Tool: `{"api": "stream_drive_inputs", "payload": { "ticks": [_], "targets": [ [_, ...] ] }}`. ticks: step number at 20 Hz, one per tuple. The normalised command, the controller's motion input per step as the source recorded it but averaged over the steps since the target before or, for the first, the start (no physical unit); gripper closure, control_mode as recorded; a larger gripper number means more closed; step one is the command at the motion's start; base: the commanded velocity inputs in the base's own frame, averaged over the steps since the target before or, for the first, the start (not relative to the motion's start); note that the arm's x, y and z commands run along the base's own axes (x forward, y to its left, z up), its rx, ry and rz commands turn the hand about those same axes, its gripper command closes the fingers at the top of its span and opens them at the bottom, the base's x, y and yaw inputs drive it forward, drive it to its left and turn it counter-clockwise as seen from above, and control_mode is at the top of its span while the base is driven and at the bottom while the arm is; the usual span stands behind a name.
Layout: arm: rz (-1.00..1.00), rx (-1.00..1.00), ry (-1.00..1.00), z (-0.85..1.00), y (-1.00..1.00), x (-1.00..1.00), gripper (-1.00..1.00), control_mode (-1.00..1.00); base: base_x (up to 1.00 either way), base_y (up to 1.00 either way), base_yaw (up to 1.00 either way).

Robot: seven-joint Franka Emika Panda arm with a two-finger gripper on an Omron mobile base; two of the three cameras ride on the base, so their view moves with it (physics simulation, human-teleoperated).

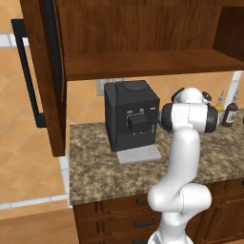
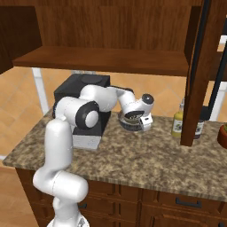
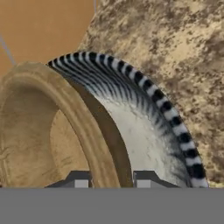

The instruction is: Pick up the bowls on the counter and stack them on top of one another in the open cabinet. Place the smaller bowl on top of the larger bowl.

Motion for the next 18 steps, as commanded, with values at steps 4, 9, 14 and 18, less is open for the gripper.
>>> {"api": "stream_drive_inputs", "payload": {
  "ticks": [4, 9, 14, 18],
  "targets": [
    [-0.05, 0.0, -0.02, 0.0, 0.0, 0.12, -1.0, -1.0, 0.0, 0.0, 0.0],
    [0.0, 0.02, -0.07, 0.17, -0.14, -0.43, -1.0, -1.0, 0.0, 0.0, 0.0],
    [0.0, 0.02, -0.01, 0.02, -0.1, -0.41, -1.0, -1.0, 0.0, 0.0, 0.0],
    [0.0, 0.08, 0.0, 0.42, 0.01, -0.03, -1.0, -1.0, 0.0, 0.0, 0.0]
  ]
}}
